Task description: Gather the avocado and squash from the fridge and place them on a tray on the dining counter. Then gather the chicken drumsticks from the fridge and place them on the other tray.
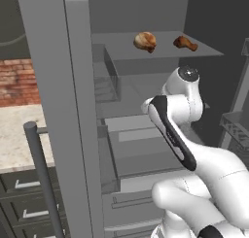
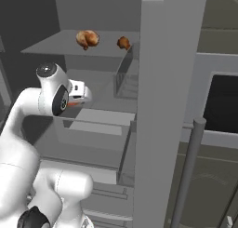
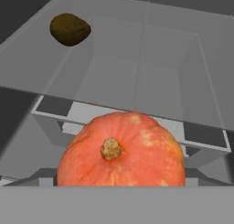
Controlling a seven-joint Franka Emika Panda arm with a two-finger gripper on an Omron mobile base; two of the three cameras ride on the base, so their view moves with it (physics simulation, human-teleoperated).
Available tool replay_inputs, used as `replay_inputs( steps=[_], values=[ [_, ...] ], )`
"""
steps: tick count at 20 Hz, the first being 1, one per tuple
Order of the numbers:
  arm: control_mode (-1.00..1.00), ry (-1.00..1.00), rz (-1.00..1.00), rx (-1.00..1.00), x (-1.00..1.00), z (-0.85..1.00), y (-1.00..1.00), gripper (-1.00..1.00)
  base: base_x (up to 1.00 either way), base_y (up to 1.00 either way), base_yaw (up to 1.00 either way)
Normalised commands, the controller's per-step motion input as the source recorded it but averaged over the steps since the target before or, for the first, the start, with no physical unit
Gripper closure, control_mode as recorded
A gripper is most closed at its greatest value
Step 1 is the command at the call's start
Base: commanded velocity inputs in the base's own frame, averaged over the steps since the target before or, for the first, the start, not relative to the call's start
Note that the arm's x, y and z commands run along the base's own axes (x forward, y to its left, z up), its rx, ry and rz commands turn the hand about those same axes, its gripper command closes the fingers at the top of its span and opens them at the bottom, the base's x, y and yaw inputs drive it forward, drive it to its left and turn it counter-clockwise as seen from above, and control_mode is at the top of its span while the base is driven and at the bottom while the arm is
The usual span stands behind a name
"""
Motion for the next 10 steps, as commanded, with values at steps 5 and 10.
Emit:
replay_inputs(
  steps=[5, 10],
  values=[
    [-1.00, 0.00, 0.00, 0.00, -0.87, 0.08, -0.08, 1.00, 0.00, 0.00, 0.00],
    [-1.00, 0.00, 0.00, 0.00, -0.84, 0.17, -0.10, 1.00, 0.00, 0.00, 0.00]
  ],
)
